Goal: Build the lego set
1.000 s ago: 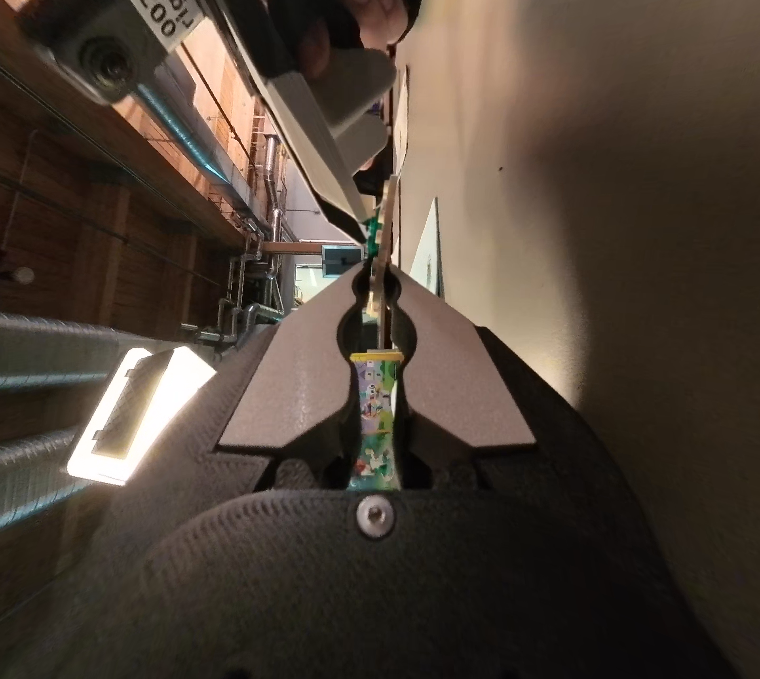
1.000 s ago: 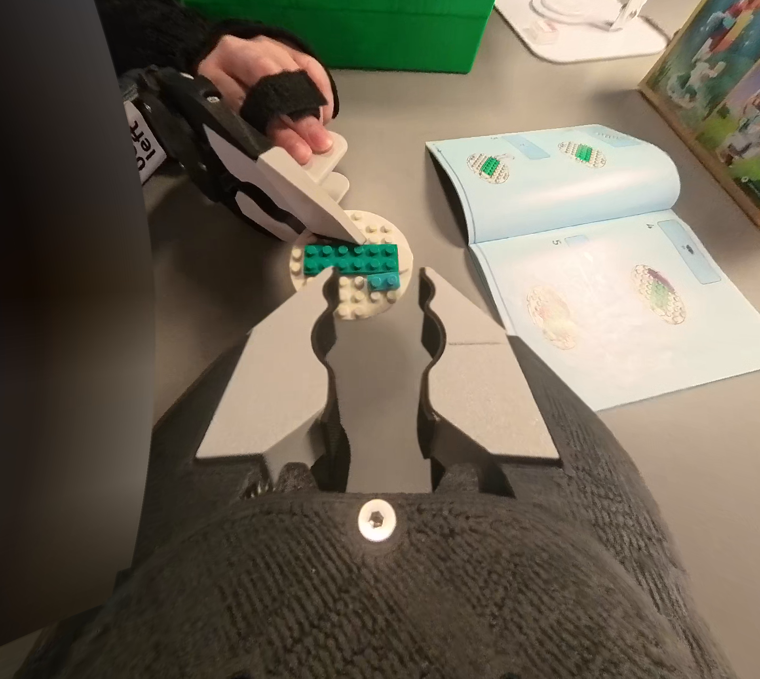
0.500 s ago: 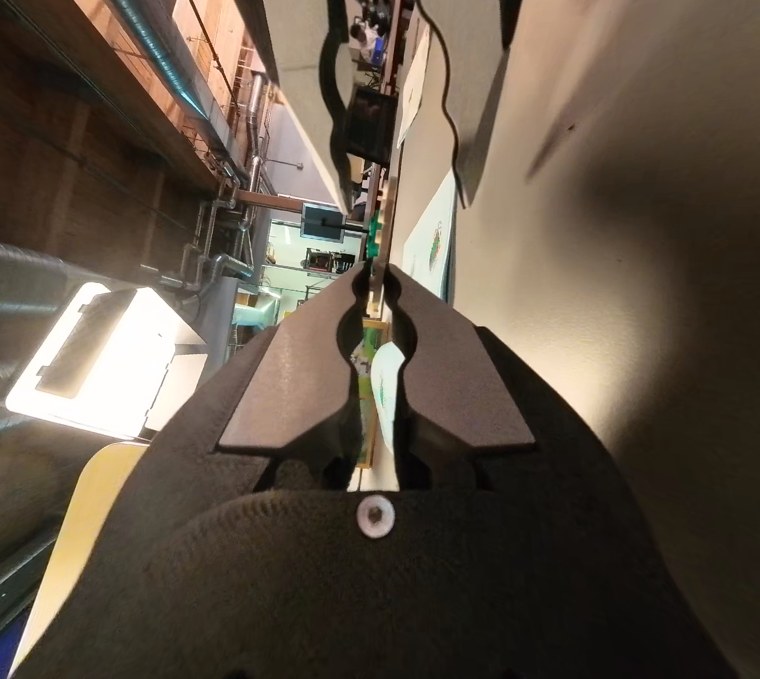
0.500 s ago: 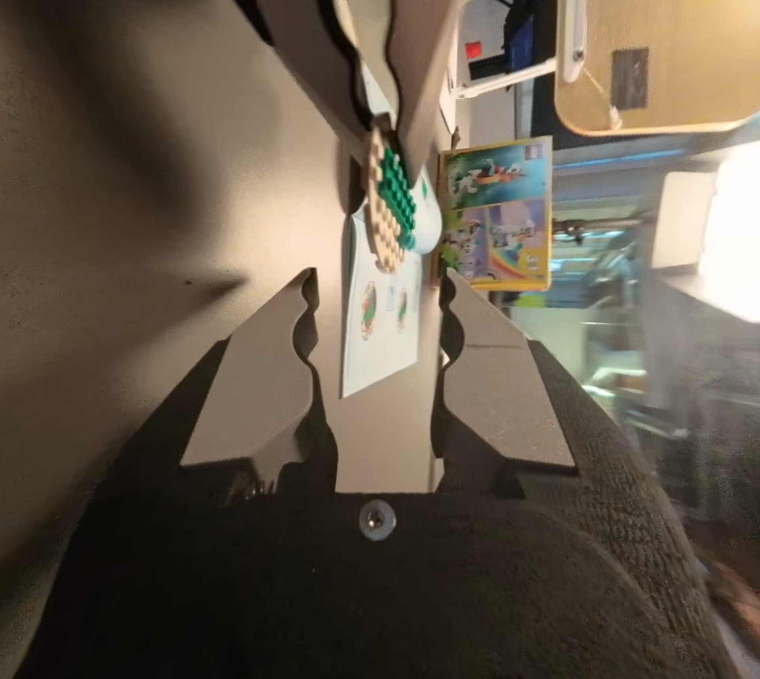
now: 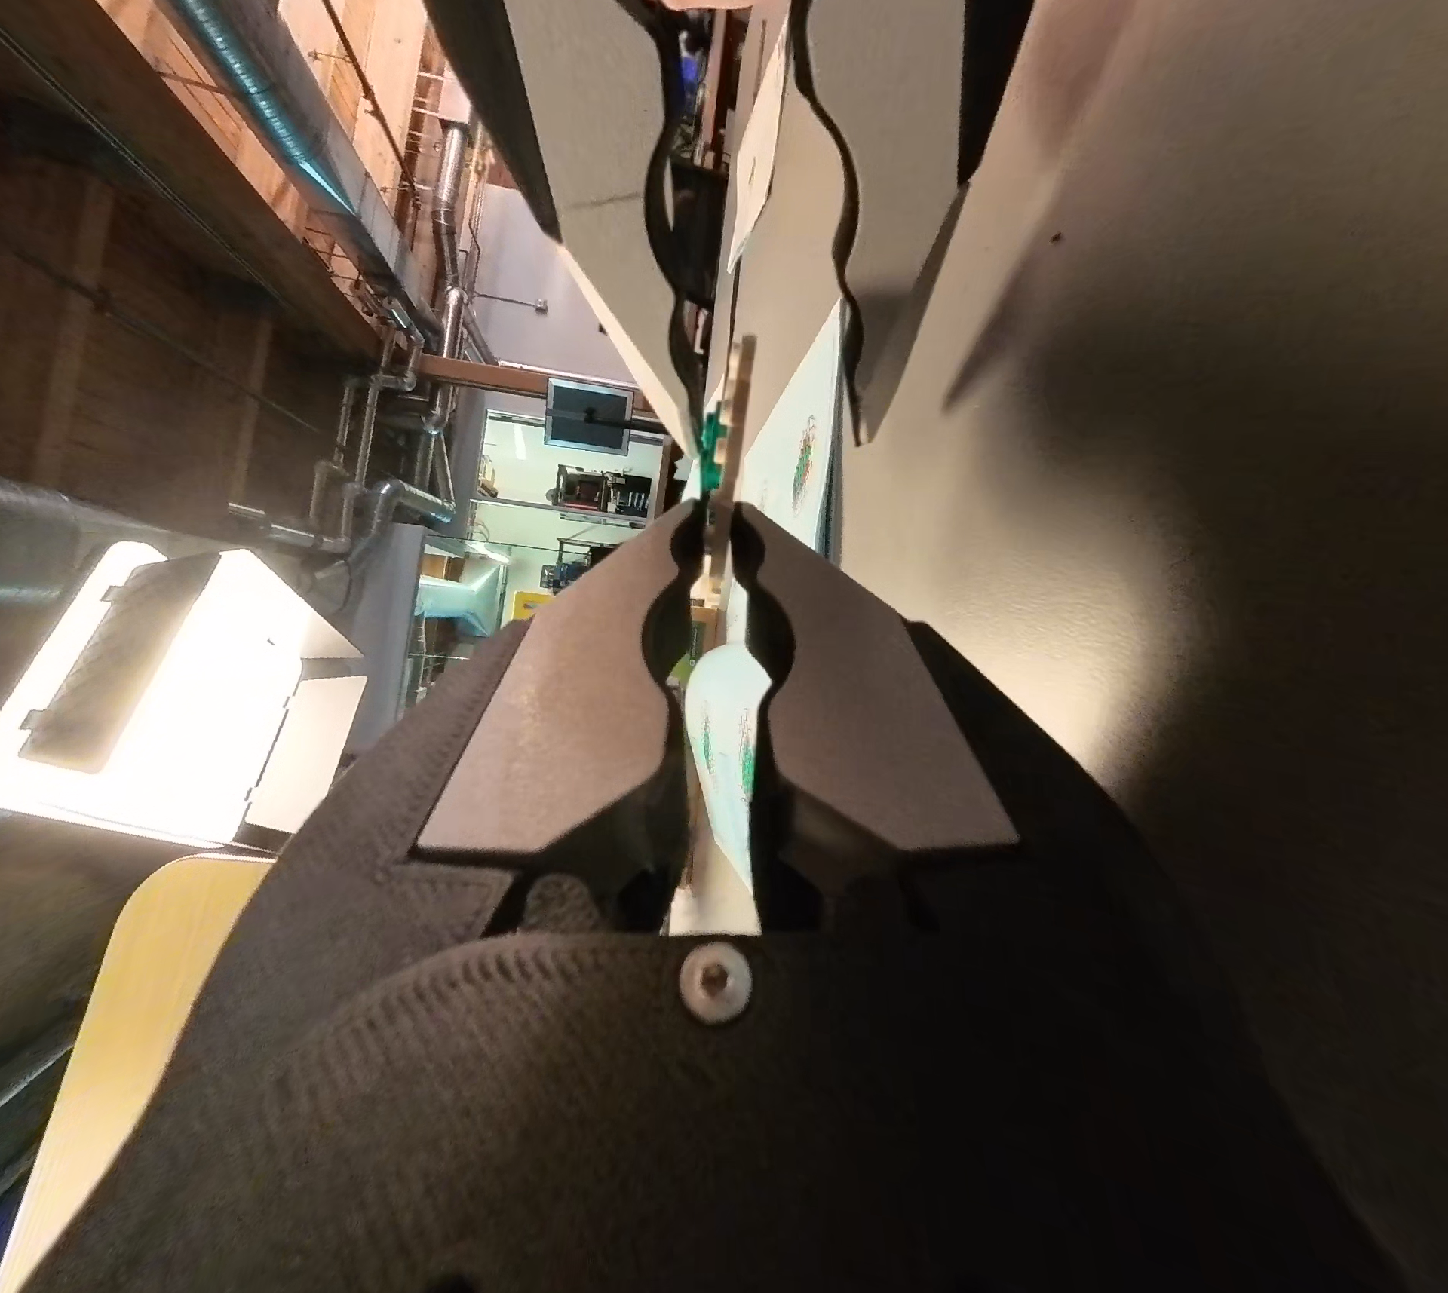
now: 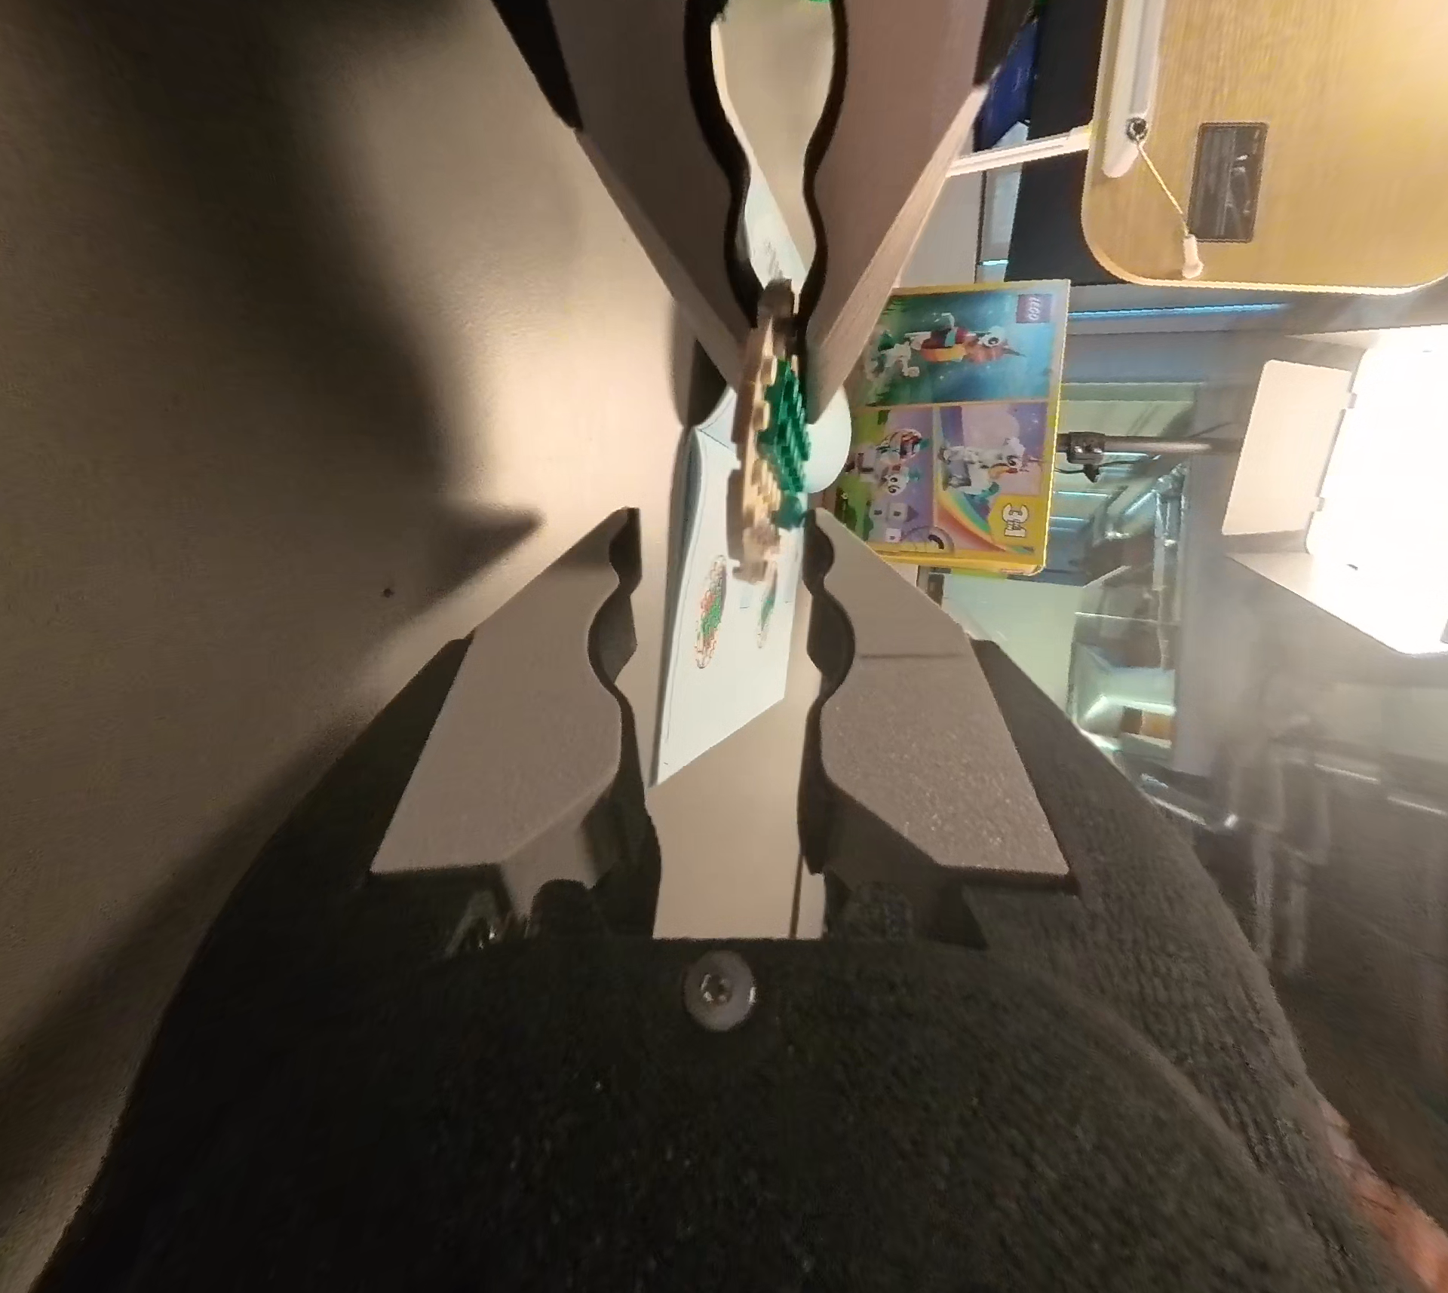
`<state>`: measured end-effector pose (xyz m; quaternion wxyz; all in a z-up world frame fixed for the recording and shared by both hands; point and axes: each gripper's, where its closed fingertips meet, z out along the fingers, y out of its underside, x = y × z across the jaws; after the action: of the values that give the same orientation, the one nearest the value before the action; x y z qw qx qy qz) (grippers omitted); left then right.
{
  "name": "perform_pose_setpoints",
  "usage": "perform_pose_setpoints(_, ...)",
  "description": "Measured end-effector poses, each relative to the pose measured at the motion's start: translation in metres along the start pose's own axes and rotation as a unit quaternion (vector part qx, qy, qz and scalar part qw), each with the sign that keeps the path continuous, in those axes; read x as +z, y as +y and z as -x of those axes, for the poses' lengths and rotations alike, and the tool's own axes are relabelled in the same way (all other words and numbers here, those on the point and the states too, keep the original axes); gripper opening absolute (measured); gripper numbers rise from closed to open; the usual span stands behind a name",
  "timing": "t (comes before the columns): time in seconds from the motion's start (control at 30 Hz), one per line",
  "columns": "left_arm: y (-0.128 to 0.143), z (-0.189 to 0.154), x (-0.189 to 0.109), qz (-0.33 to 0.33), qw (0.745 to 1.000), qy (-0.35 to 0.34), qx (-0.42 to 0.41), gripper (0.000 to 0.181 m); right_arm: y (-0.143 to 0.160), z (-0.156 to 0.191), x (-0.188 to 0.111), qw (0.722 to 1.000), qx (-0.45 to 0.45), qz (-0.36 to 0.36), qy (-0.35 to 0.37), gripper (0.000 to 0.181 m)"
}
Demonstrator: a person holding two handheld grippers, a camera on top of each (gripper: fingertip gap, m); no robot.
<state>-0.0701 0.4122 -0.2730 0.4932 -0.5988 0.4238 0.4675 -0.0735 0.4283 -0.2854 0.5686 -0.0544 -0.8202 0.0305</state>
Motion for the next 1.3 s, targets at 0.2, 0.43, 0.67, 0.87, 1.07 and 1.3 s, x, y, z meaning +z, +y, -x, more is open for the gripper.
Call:
perform_pose_setpoints(0.2, 0.000, -0.003, 0.000, 0.001, 1.000, 0.007, 0.000, 0.005, 0.000, 0.000, 0.002, 1.000, -0.007, 0.005, 0.005, 0.034)
perform_pose_setpoints(0.43, -0.004, -0.009, -0.001, -0.008, 1.000, 0.028, -0.005, 0.005, -0.001, -0.005, -0.001, 0.999, -0.037, 0.014, 0.028, 0.007)
perform_pose_setpoints(0.67, -0.005, -0.019, -0.001, -0.005, 0.999, 0.049, 0.015, 0.005, 0.000, 0.003, 0.000, 0.999, -0.043, 0.018, 0.004, 0.006)
perform_pose_setpoints(0.87, 0.000, -0.016, 0.001, 0.004, 0.999, 0.045, 0.012, 0.005, 0.010, 0.010, 0.000, 0.998, 0.044, -0.022, -0.025, 0.048)
perform_pose_setpoints(1.07, 0.004, -0.020, -0.001, 0.010, 0.998, 0.062, 0.011, 0.005, 0.054, -0.003, -0.016, 0.993, 0.117, -0.024, -0.012, 0.075)
perform_pose_setpoints(1.3, 0.003, -0.039, -0.003, 0.011, 0.992, 0.125, -0.004, 0.005, 0.086, -0.056, -0.032, 0.906, 0.395, -0.124, 0.088, 0.070)
